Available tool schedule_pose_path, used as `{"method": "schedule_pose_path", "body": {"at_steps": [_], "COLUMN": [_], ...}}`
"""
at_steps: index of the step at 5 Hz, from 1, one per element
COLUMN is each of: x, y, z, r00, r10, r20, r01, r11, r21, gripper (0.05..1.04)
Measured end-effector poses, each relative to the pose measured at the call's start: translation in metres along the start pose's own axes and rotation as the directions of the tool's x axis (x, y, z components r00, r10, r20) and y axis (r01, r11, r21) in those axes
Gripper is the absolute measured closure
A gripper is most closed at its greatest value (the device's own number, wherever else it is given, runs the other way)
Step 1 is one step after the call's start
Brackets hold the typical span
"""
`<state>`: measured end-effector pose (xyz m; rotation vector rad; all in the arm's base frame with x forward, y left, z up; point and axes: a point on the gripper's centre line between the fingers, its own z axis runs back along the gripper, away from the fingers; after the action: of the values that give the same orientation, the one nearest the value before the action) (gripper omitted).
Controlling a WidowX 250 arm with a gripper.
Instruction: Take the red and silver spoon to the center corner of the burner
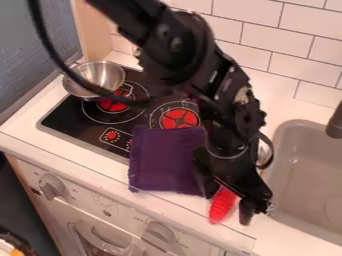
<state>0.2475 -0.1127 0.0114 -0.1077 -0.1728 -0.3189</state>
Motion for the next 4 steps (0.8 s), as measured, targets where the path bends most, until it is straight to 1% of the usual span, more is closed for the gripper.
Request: {"method": "schedule_pose_path", "body": {"at_steps": [1, 2, 3, 4], "x": [0.0041, 0.0078, 0.0094, 0.0086], "y": [0.0011, 0.0037, 0.006, 0.0067], "z": [-0.0069, -0.0093, -0.0092, -0.009], "r00": [1.0, 1.0, 1.0, 1.0], "r10": [0.002, -0.019, -0.003, -0.003], "r20": [-0.005, 0.002, 0.013, 0.01], "r01": [-0.002, 0.019, 0.002, 0.002], "r11": [1.0, 0.999, 0.999, 0.998], "r21": [0.009, 0.04, 0.054, 0.056], "gripper": [0.137, 0.426, 0.64, 0.644]}}
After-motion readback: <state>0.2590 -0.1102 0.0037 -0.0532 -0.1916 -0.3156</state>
